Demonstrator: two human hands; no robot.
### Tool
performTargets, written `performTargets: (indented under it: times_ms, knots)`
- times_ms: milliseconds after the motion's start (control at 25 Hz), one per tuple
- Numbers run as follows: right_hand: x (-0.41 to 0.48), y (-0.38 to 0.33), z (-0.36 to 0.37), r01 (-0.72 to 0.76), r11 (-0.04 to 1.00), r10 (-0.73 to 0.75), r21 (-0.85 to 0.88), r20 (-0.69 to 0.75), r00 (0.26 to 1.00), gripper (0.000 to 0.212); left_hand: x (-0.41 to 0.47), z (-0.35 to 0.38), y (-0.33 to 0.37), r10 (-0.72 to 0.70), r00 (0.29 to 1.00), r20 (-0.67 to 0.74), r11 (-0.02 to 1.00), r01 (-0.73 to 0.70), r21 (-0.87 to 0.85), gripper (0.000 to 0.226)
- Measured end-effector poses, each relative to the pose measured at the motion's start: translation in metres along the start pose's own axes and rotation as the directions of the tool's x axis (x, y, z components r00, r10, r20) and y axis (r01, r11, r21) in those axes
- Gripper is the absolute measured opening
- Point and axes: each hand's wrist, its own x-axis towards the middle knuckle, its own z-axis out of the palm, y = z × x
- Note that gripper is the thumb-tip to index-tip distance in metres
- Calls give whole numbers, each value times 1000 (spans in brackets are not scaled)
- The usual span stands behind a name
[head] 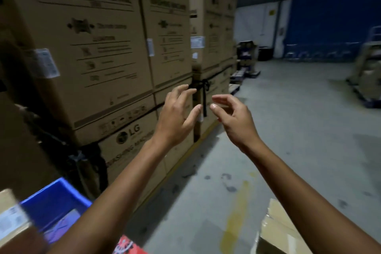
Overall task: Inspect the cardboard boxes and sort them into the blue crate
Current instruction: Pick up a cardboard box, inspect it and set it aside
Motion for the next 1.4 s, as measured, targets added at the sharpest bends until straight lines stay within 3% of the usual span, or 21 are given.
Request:
performTargets:
  times_ms: [160,320,400,480,520,640,760,840,960,1040,1120,1240,1400]
  knots:
    - [-31,7,-48,-105,989,89,-105,-144,985,17,0,49,26,65,996,55,986,-55,-159,55]
    - [-76,30,-93,-255,953,201,-164,-286,937,16,-23,103,51,77,983,168,952,-22,-307,52]
    - [-102,48,-116,-346,926,277,-149,-350,895,13,-42,132,60,49,965,259,929,52,-367,43]
    - [-132,72,-140,-457,884,379,-103,-417,826,8,-62,162,65,-54,914,403,866,244,-437,36]
    - [-149,85,-153,-516,854,430,-75,-457,779,13,-73,177,69,-137,854,501,789,401,-466,32]
    - [-196,123,-183,-650,758,574,53,-527,627,20,-105,217,77,-346,559,754,378,818,-433,25]
    - [-234,156,-204,-721,631,738,286,-507,445,44,-138,255,77,-394,362,845,201,931,-306,39]
    - [-256,176,-215,-691,543,829,477,-433,353,60,-155,277,75,-394,287,873,118,958,-262,50]
    - [-280,202,-227,-565,439,898,699,-344,273,77,-173,307,74,-390,206,897,7,975,-221,67]
    - [-290,216,-232,-533,418,908,736,-345,237,80,-178,321,76,-396,186,899,-5,979,-204,75]
    - [-296,233,-239,-551,424,904,719,-371,211,80,-183,338,76,-408,201,891,49,979,-198,77]
    - [-305,274,-248,-621,430,891,656,-421,171,76,-197,375,68,-419,241,875,131,970,-205,78]
    - [-321,339,-251,-759,384,889,525,-434,149,68,-235,447,48,-449,199,871,149,978,-146,78]
